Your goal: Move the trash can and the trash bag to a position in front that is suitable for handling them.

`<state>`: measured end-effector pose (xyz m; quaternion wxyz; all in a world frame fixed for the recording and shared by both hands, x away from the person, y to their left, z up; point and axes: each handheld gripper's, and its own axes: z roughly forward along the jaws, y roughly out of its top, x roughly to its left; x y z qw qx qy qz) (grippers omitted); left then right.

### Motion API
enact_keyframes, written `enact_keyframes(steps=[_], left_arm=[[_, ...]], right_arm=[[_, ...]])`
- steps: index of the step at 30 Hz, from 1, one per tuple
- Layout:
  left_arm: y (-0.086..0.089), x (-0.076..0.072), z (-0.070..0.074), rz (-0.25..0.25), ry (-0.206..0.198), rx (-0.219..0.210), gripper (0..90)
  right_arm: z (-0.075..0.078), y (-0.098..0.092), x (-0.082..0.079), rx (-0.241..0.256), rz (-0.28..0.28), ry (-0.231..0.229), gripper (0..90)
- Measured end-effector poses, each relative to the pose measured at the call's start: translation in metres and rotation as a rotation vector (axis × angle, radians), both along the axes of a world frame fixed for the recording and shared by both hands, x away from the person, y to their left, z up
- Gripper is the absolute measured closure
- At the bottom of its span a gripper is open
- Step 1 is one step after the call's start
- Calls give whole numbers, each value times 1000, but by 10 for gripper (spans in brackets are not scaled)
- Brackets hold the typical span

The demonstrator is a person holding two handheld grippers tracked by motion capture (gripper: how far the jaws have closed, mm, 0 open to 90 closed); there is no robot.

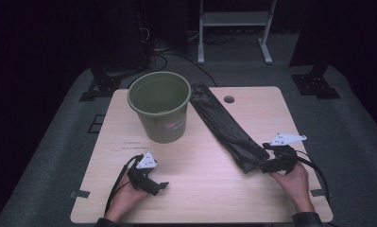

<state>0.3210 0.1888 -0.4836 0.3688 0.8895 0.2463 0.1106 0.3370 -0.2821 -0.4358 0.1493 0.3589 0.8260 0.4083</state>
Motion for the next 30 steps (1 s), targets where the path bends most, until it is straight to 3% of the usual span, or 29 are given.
enact_keyframes(steps=[6, 17, 23, 24, 25, 26, 27, 30], left_arm=[[0, 0, 0, 0, 0, 0, 0], [0, 0, 0, 0, 0, 0, 0], [0, 0, 0, 0, 0, 0, 0], [0, 0, 0, 0, 0, 0, 0], [0, 0, 0, 0, 0, 0, 0], [0, 0, 0, 0, 0, 0, 0], [0, 0, 0, 0, 0, 0, 0], [0, 0, 0, 0, 0, 0, 0]], right_arm=[[-5, 24, 23, -34, 0, 26, 128], [-26, 42, 48, -111, -3, 97, 137], [-37, 45, 55, -145, -14, 129, 229], [-37, 45, 55, -148, -17, 125, 251], [-35, 44, 55, -152, -25, 127, 355], [-35, 44, 55, -152, -25, 127, 355], [-34, 42, 53, -159, -21, 116, 457], [-33, 40, 51, -157, -10, 109, 630]])
